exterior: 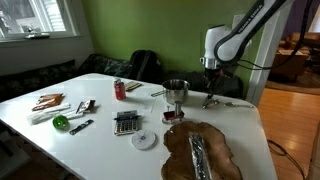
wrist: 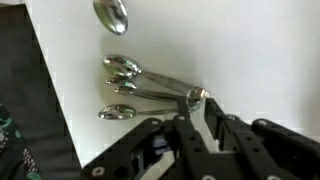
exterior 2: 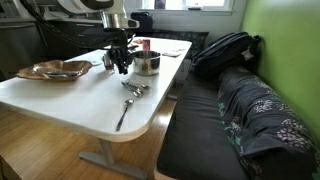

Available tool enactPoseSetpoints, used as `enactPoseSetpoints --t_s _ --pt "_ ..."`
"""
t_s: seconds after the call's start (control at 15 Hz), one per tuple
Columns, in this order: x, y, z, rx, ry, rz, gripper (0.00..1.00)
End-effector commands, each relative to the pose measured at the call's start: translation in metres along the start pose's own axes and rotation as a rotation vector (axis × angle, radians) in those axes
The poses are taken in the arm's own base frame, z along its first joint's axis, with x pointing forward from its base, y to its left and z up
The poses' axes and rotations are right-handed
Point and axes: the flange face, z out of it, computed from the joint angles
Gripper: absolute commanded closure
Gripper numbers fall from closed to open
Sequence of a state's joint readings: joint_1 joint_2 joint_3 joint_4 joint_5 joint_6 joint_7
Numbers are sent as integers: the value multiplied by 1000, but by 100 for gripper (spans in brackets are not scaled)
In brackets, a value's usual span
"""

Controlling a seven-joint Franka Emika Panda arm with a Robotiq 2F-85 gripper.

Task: Remove the silver object from the wooden tray

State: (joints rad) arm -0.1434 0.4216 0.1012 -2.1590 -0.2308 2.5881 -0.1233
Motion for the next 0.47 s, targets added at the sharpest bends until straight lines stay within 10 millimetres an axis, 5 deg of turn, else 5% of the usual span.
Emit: enactPoseSetpoints --t_s 0.0,0.27,0.33,0.4 --pt "-1 4 -15 49 -4 -20 43" --pt "-22 12 -61 74 139 -192 14" --pt "1 12 -41 68 92 -121 5" --pt "-1 15 -50 65 106 -131 24"
